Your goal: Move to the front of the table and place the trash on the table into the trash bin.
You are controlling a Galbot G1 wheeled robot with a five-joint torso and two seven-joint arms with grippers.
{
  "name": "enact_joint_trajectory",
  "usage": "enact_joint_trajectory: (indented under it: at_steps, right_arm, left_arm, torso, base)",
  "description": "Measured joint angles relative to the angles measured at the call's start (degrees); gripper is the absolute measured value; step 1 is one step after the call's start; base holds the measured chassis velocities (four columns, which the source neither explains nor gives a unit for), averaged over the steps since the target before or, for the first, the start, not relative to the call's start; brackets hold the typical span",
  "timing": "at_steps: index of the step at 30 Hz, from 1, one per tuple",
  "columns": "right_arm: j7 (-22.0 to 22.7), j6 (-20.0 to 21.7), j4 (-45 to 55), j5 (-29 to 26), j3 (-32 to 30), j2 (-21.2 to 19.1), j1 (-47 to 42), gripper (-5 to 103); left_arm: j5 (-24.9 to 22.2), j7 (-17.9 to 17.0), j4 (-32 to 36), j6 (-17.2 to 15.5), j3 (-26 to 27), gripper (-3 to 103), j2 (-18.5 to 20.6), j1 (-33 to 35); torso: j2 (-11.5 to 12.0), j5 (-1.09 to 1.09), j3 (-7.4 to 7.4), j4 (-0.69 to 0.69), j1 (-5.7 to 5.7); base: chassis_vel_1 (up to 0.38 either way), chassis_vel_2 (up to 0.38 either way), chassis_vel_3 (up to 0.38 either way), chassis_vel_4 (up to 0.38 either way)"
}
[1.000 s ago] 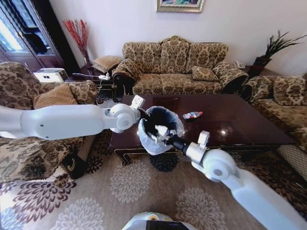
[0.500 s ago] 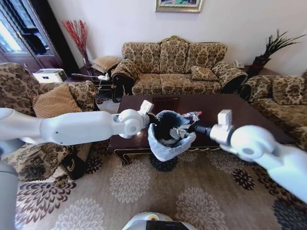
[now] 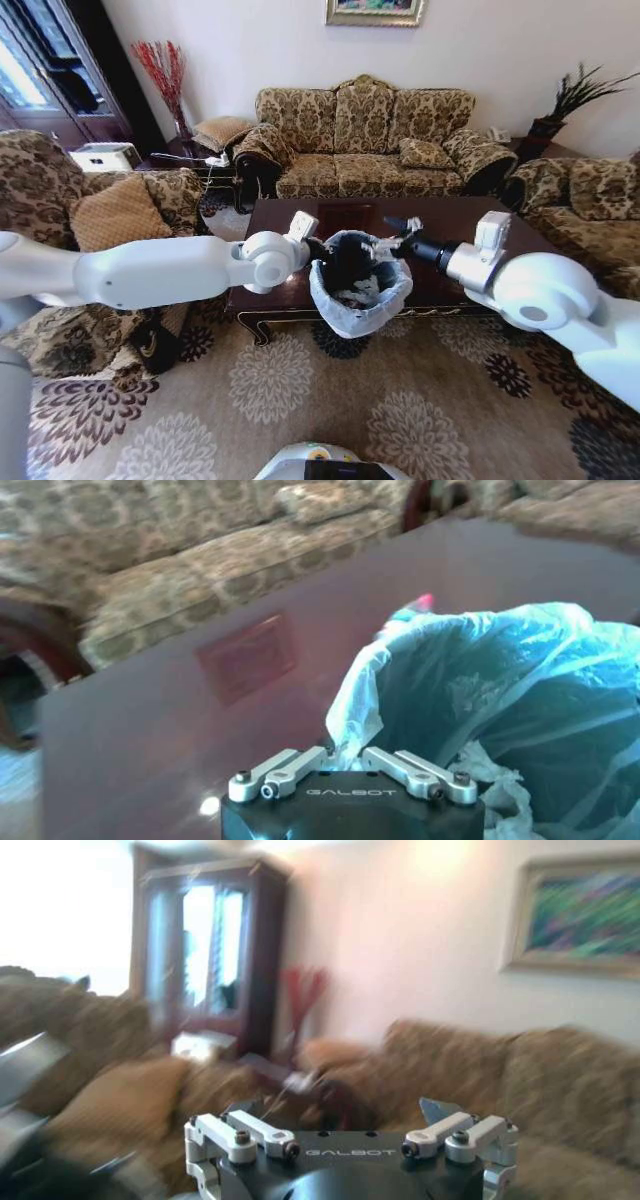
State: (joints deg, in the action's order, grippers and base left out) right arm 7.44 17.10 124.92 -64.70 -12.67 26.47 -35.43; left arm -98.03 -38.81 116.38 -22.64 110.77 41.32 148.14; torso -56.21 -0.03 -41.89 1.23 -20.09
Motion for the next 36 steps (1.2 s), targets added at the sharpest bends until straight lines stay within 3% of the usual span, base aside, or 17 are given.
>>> enact_joint_trajectory:
  at_steps: [2, 3, 6, 7, 9, 10, 13, 14, 16, 18, 20, 24, 32, 35, 36]
  right_arm:
    - [0.0, -3.1, -4.8, 5.6, -11.2, 4.4, -11.7, 100]
    - [0.0, -3.1, -4.8, 5.6, -11.2, 4.4, -11.7, 100]
    - [0.0, -5.8, -12.0, 14.1, -16.4, 11.9, -24.0, 100]
    - [0.0, -5.8, -12.0, 14.1, -16.4, 11.9, -24.0, 100]
    - [0.0, -6.2, -14.7, 16.5, -15.5, 15.1, -25.3, 100]
    - [0.0, -6.2, -14.7, 16.5, -15.5, 15.1, -25.3, 100]
    - [0.0, -8.0, -20.8, 19.5, -10.4, 20.1, -23.1, 100]
    - [0.0, -8.0, -20.8, 19.5, -10.4, 20.1, -23.1, 100]
    - [0.0, -8.4, -23.5, 20.1, -7.1, 22.1, -20.1, 100]
    - [0.0, -8.7, -24.6, 20.5, -6.0, 22.7, -18.9, 100]
    - [0.0, -9.3, -28.3, 21.6, -3.7, 24.3, -14.8, 100]
    - [0.0, -9.7, -31.3, 22.3, -2.4, 25.3, -12.1, 100]
    - [0.0, -10.9, -33.8, 23.9, -1.3, 27.1, -11.0, 100]
    - [0.0, -12.4, -36.0, 24.7, -0.9, 28.3, -9.6, 100]
    - [0.0, -13.5, -37.9, 25.6, -0.6, 29.3, -8.4, 100]
  left_arm:
    - [0.9, 0.0, -0.3, -0.4, -1.0, 0, -3.4, -0.1]
    - [0.9, 0.0, -0.3, -0.4, -1.0, 0, -3.4, -0.1]
    - [2.6, 0.9, -0.4, -0.7, -3.4, 0, -10.4, -2.1]
    - [2.6, 0.9, -0.4, -0.7, -3.4, 0, -10.4, -2.1]
    - [3.0, 0.7, -0.2, -0.7, -4.1, 0, -14.0, -3.0]
    - [3.0, 0.7, -0.2, -0.7, -4.1, 0, -14.0, -3.0]
    - [1.4, -2.8, 0.2, -0.4, -5.1, 0, -20.3, -5.1]
    - [1.4, -2.8, 0.2, -0.4, -5.1, 0, -20.3, -5.1]
    - [-1.2, -5.0, 0.0, 0.1, -9.0, 0, -24.5, -10.3]
    - [-1.6, -5.2, 0.0, 0.2, -9.8, 0, -25.8, -11.8]
    - [-3.2, -5.5, 0.4, 0.4, -11.0, 0, -31.1, -15.1]
    - [-4.1, -5.3, 2.2, 0.2, -12.1, 0, -35.7, -16.8]
    - [-0.4, -4.1, 6.2, 0.8, -15.5, 0, -38.1, -17.2]
    - [0.8, -3.8, 6.6, 0.9, -16.0, 0, -38.6, -17.3]
    - [1.7, -3.5, 7.2, 0.9, -16.8, 0, -39.4, -18.0]
  torso:
    - [0.0, -0.03, 0.0, -0.02, -0.01]
    - [0.0, -0.03, 0.0, -0.02, -0.01]
    - [0.0, 0.08, 0.0, -0.08, 0.0]
    - [0.0, 0.08, 0.0, -0.08, 0.0]
    - [0.0, 0.07, 0.0, -0.08, 0.01]
    - [0.0, 0.07, 0.0, -0.08, 0.01]
    - [0.0, -0.02, 0.0, -0.02, 0.01]
    - [0.0, -0.02, 0.0, -0.02, 0.01]
    - [0.0, -0.03, 0.0, -0.02, 0.0]
    - [0.0, 0.0, 0.0, -0.03, 0.0]
    - [0.0, 0.0, 0.0, 0.02, 0.0]
    - [0.0, -0.02, 0.0, 0.0, 0.0]
    - [0.0, 0.0, -0.01, -0.11, 0.0]
    - [0.0, 0.13, -0.01, -0.08, -0.01]
    - [0.0, 0.06, -0.01, -0.08, -0.01]
  base:
    - [0.0, 0.0, 0.0, 0.0]
    - [0.0, 0.0, 0.0, 0.0]
    - [0.0, 0.0, 0.0, 0.0]
    - [0.0, 0.0, 0.0, 0.0]
    - [0.0, 0.0, 0.0, 0.0]
    - [0.0, 0.0, 0.0, 0.0]
    - [0.0, 0.0, 0.0, 0.0]
    - [0.0, 0.0, 0.0, 0.0]
    - [-0.019, -0.001, 0.039, 0.02]
    - [-0.059, -0.029, 0.079, 0.041]
    - [-0.096, -0.114, 0.09, 0.093]
    - [-0.136, -0.14, 0.184, 0.156]
    - [-0.241, -0.264, 0.235, 0.235]
    - [-0.313, -0.303, 0.28, 0.271]
    - [-0.332, -0.318, 0.295, 0.302]
